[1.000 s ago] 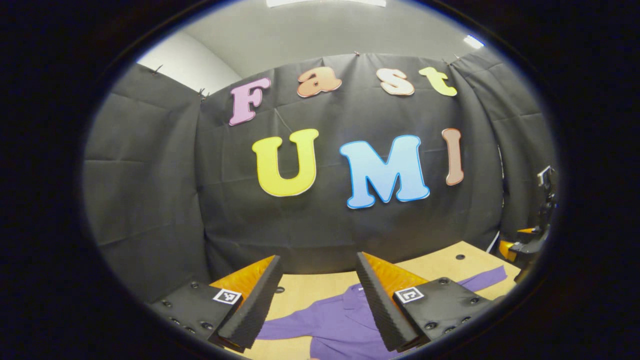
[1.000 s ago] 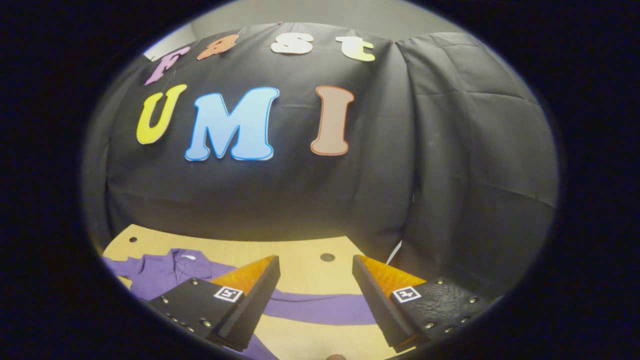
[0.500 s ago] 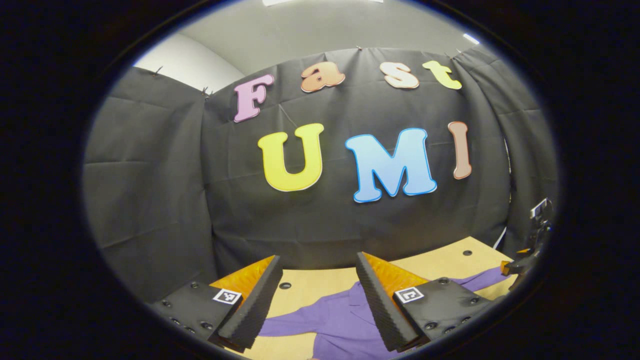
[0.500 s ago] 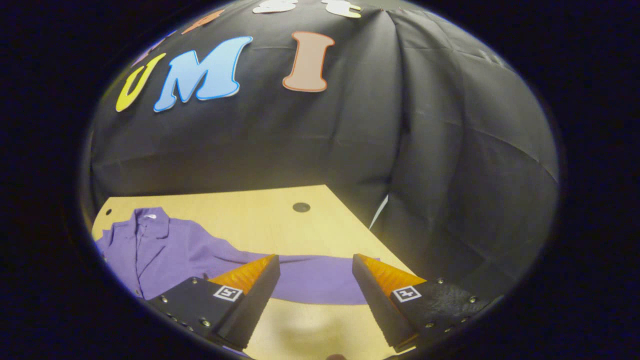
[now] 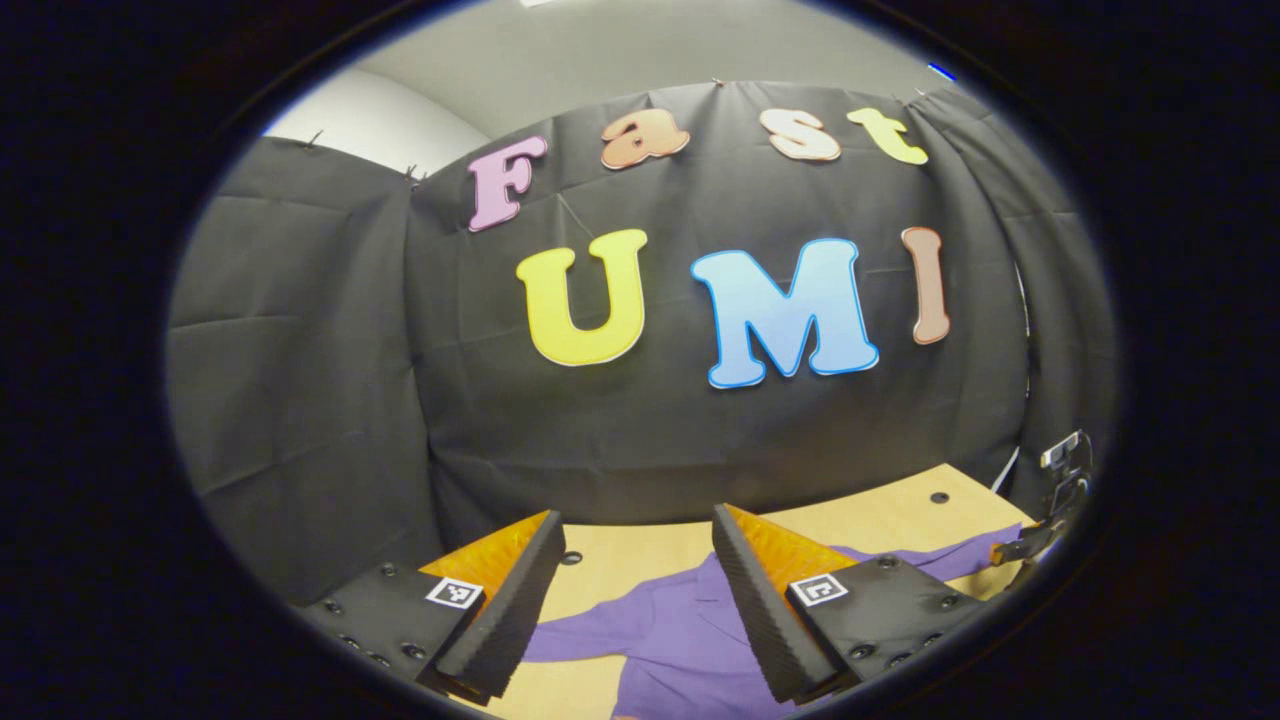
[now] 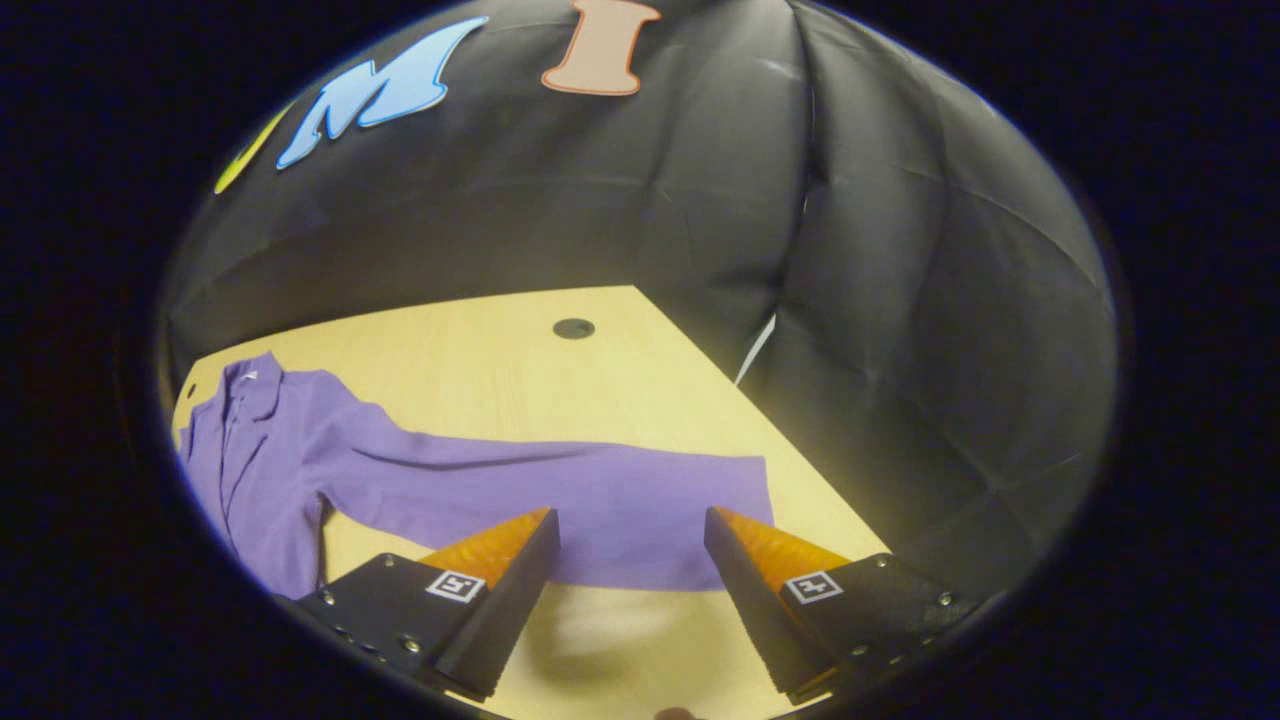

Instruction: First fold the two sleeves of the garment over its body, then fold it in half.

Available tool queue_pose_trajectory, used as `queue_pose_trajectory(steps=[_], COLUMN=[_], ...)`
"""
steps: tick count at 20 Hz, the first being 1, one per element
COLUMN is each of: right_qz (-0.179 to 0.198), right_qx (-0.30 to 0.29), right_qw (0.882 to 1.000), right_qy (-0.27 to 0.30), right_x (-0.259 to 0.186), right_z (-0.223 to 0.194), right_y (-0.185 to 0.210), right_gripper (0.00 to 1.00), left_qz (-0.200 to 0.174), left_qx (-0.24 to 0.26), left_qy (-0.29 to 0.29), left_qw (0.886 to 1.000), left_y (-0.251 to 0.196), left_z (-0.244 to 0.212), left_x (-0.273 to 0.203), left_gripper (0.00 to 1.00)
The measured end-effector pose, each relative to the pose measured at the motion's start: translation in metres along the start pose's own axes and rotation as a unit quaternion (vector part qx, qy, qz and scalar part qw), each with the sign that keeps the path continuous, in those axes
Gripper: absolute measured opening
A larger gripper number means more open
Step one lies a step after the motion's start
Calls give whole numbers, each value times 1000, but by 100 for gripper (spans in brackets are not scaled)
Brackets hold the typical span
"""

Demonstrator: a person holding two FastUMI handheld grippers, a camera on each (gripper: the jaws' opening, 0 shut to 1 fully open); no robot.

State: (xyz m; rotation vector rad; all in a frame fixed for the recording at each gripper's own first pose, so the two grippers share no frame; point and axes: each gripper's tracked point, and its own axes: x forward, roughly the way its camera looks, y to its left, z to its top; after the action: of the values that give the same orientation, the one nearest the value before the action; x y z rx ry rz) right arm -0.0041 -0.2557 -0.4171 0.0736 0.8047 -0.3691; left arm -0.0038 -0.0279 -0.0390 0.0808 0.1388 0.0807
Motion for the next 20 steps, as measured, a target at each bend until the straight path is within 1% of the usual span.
queue_pose_trajectory(steps=[4,9,12,13,15,17,18,19,20], right_qz=[-4,1,14,14,24,53,55,58,69], right_qx=[-3,-14,-21,-19,-5,41,54,45,35], right_qw=[1000,999,998,999,998,996,995,995,995], right_qy=[18,39,53,45,49,60,61,61,59], right_x=[15,24,26,27,28,31,32,31,30], right_z=[-10,-24,-36,-33,-36,-40,-39,-38,-40], right_y=[-5,-1,5,5,7,18,21,24,25], right_gripper=[93,93,94,96,96,94,85,81,81], left_qz=[9,16,19,20,21,20,20,20,19], left_qx=[1,-1,0,0,-3,-6,-7,-8,-8], left_qy=[8,18,19,19,20,21,21,21,22], left_qw=[1000,1000,1000,1000,1000,1000,1000,1000,1000], left_y=[1,0,-1,0,-1,-2,-4,-3,-5], left_z=[-7,-14,-15,-15,-17,-19,-19,-20,-19], left_x=[1,2,2,3,4,5,6,6,7], left_gripper=[93,93,93,93,93,93,93,93,93])
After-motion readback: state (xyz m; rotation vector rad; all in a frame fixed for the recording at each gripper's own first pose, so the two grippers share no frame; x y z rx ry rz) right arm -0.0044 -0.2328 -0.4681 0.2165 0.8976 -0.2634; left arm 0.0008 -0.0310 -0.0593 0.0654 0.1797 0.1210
